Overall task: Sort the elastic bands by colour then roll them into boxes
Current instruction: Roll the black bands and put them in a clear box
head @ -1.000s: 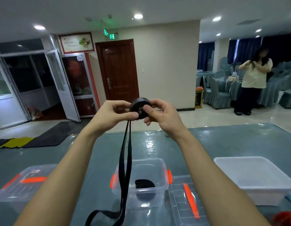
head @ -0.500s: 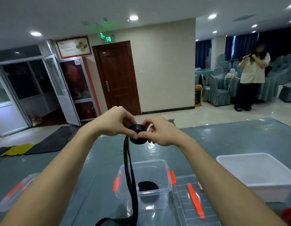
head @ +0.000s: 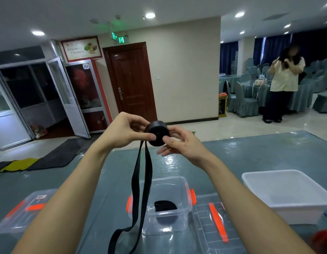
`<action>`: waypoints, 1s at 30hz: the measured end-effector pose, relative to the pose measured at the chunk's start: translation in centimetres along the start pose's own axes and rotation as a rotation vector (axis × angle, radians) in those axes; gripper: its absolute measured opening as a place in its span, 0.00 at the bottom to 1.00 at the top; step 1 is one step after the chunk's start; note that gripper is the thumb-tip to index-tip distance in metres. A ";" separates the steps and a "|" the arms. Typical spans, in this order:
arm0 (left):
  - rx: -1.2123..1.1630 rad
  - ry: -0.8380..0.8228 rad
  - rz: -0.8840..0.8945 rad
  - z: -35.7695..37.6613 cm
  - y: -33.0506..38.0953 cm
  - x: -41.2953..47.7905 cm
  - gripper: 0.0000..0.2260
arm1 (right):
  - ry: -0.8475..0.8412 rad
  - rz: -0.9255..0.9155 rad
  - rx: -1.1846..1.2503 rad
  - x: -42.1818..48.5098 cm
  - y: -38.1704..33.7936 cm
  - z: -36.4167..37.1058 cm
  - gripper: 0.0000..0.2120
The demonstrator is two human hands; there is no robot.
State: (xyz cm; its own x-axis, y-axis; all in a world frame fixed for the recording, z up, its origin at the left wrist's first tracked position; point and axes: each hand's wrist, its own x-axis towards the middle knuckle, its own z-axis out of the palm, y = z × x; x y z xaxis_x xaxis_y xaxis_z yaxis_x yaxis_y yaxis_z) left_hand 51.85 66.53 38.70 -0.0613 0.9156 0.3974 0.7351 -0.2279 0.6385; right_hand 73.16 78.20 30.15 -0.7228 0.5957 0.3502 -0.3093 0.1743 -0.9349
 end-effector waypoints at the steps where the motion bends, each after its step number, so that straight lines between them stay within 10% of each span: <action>1: 0.075 -0.039 -0.001 -0.2 0.1 0.0 0.16 | -0.009 0.000 -0.201 0.0 -0.2 -0.4 0.24; 6: 0.348 -0.268 -0.011 0.5 1.2 0.8 0.16 | -0.053 -0.067 -0.672 0.7 -1.3 -0.3 0.14; 16: -0.080 -0.019 -0.005 0.6 -0.6 -0.2 0.18 | 0.071 -0.083 -0.128 0.6 -1.5 -0.5 0.15; 22: 0.321 -0.263 -0.004 0.8 1.0 0.8 0.14 | -0.105 0.013 -0.696 1.4 -2.2 -0.7 0.19; 30: -0.092 -0.070 -0.003 0.6 -1.0 -0.7 0.21 | 0.076 -0.079 -0.182 1.2 -0.9 -0.8 0.17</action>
State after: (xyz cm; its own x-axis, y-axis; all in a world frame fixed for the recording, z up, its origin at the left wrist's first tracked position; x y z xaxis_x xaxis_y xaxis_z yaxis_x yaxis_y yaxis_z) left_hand 51.57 66.35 37.43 -0.0135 0.9366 0.3501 0.6694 -0.2517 0.6990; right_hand 73.10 79.40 31.37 -0.6498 0.6307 0.4243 -0.2415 0.3580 -0.9019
